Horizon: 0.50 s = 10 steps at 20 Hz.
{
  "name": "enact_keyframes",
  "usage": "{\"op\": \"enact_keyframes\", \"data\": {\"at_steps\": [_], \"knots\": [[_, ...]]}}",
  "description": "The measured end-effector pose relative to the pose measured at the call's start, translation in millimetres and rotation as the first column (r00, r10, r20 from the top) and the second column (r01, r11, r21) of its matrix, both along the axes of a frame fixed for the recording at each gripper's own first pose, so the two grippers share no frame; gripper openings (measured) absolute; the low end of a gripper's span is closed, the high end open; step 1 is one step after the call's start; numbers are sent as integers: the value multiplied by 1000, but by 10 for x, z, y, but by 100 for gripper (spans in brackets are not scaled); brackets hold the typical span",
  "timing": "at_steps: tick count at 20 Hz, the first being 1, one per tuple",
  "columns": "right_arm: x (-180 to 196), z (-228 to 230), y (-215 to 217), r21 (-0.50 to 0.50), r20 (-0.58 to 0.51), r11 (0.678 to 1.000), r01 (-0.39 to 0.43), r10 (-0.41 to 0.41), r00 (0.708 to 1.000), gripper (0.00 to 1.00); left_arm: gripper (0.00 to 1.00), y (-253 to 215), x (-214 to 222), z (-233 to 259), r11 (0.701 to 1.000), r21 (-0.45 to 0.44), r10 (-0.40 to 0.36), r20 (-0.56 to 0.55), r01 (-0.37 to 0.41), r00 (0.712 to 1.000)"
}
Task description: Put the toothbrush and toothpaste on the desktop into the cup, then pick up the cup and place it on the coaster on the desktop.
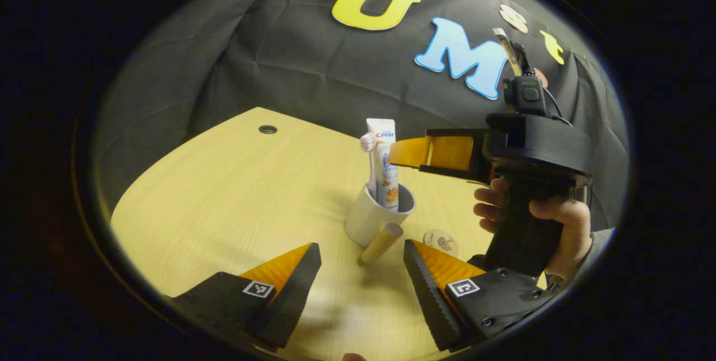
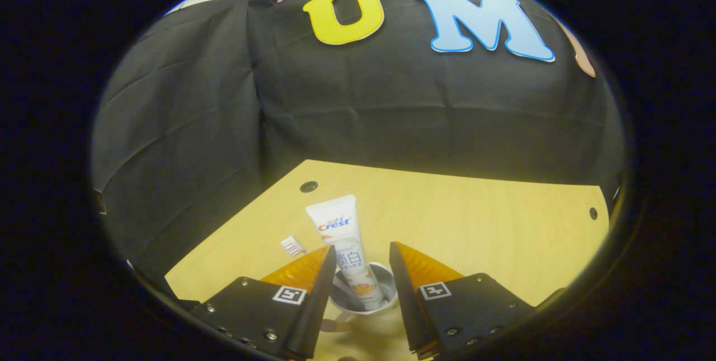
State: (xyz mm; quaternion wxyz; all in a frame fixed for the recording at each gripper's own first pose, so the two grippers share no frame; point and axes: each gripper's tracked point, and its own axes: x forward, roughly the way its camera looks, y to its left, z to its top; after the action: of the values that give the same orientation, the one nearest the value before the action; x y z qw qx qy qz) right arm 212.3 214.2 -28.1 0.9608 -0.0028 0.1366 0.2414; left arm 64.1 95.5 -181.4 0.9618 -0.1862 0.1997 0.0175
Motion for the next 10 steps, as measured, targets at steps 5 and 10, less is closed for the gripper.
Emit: {"op": "enact_keyframes", "data": {"at_steps": [5, 10], "knots": [[-132, 110, -280, 54, 13, 997, 49, -49, 999, 58, 96, -59, 69, 31, 1000, 8, -18, 1, 18, 1000], [-300, 165, -762, 58, 29, 989, 135, -137, 990, 58, 100, -126, 207, 13, 999, 33, -33, -26, 33, 999]]}}
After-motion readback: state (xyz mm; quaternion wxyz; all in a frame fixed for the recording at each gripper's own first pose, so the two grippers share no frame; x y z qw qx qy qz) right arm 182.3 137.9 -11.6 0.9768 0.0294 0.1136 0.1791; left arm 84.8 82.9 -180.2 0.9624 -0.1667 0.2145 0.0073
